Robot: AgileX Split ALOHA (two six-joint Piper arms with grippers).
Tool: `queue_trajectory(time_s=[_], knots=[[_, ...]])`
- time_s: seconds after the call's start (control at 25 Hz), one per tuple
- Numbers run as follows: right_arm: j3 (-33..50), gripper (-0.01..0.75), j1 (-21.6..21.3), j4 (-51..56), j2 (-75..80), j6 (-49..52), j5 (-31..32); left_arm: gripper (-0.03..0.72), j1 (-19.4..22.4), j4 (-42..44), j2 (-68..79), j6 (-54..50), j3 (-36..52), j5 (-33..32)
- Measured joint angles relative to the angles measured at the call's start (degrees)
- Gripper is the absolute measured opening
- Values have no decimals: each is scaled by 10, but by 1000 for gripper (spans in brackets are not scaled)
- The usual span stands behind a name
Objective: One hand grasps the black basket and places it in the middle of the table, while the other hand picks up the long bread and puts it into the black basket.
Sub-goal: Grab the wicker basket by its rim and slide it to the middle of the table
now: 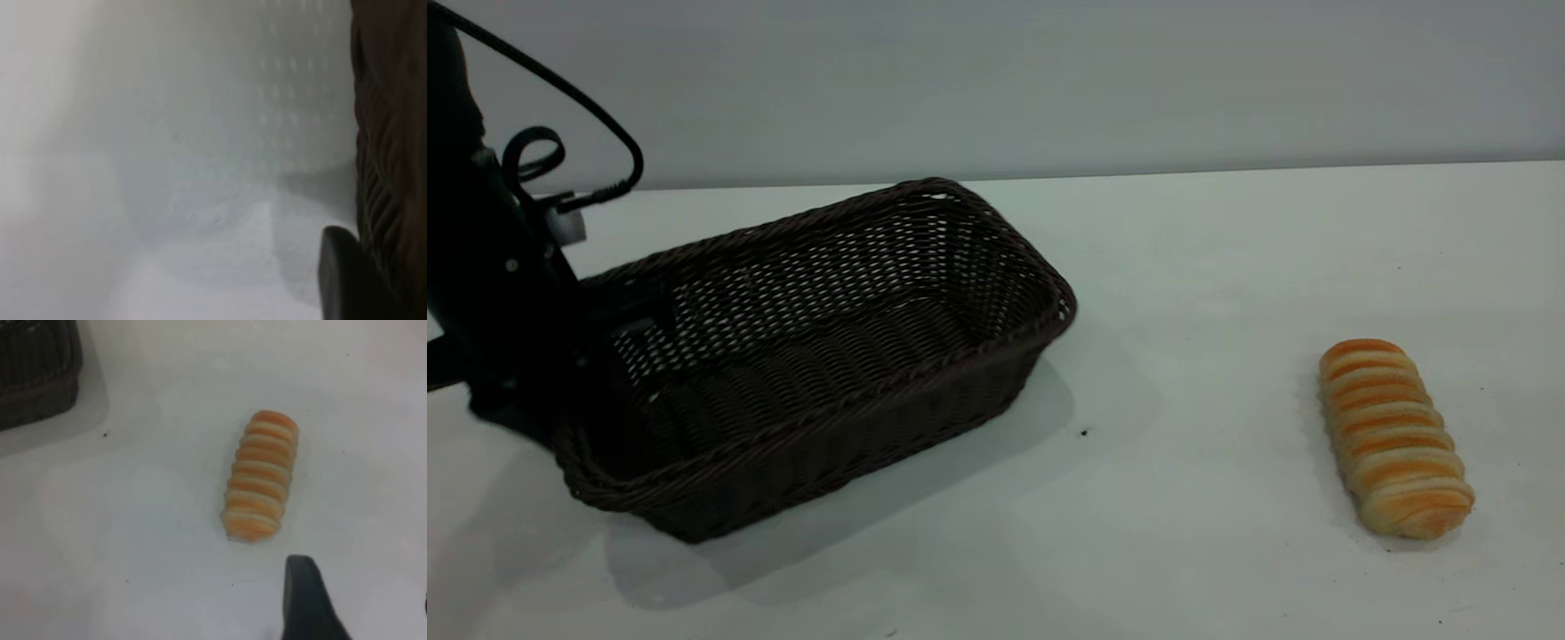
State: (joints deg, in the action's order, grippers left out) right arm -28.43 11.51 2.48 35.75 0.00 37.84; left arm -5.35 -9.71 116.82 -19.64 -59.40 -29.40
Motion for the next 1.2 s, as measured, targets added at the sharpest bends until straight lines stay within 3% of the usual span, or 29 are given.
queue_trajectory(time_s=[0.08,0.32,0.56,1.0,1.08,1.2], knots=[[0,408,0,0,0,0,-1,137,1,-2,-9,10,-7,3],[0,408,0,0,0,0,-1,137,-9,-20,-39,79,-39,-37],[0,408,0,3,3,0,-11,136,-59,-67,-37,156,-52,-41],[0,408,0,37,80,0,-66,135,-70,-86,28,164,-55,-29],[0,408,0,50,110,0,-78,163,-70,-86,29,169,-55,-28],[0,408,0,71,164,-5,-99,321,-70,-85,29,187,-55,-28]])
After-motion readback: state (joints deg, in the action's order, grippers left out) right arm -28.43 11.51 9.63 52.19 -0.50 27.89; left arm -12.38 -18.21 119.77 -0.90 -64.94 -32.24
